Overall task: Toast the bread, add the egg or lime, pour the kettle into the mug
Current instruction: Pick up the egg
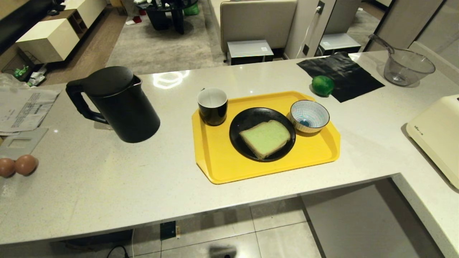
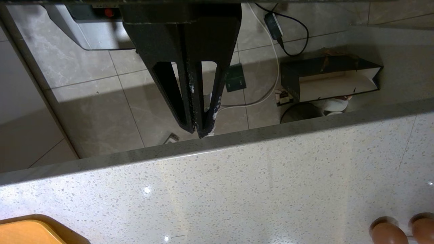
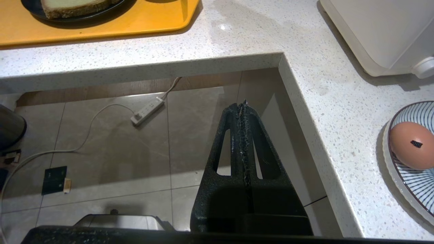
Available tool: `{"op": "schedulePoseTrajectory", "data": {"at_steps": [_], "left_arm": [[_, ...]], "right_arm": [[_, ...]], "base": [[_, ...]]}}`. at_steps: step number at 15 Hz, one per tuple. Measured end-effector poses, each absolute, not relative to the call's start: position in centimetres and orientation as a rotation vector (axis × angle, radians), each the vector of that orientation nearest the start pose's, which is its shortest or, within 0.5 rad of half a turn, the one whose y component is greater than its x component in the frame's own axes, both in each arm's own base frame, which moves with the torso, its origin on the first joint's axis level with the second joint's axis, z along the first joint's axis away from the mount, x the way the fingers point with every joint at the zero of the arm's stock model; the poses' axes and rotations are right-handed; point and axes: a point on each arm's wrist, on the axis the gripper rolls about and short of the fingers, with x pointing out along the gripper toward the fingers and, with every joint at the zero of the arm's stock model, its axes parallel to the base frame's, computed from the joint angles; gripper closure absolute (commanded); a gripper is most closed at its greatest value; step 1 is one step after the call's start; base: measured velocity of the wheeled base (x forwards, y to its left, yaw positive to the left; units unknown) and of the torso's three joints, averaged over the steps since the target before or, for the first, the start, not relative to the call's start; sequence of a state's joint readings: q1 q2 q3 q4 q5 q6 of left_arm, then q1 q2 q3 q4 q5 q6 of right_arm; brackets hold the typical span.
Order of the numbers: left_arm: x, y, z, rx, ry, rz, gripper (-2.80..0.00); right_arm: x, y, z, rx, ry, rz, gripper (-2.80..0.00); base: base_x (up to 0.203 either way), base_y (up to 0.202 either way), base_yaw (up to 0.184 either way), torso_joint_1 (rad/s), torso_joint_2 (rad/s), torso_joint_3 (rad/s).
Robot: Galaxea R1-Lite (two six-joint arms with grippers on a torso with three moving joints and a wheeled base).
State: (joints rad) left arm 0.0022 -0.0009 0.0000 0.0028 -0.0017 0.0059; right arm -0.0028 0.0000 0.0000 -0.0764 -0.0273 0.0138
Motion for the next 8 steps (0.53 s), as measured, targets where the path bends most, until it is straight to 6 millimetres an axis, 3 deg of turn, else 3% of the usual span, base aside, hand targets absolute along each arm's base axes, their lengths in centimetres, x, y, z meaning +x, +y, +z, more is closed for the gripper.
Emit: {"op": "schedulePoseTrajectory", "data": {"at_steps": [8], "left_arm": [[-2.29,-0.01,7.51,0.006,0.002,0.0,0.0]], "right_arm": [[-2.31,-0.07,8.36,0.066,-0.081,-0.036,0.0]], "base": [[0.0,0.0,0.0,0.0,0.0,0.0]]}}
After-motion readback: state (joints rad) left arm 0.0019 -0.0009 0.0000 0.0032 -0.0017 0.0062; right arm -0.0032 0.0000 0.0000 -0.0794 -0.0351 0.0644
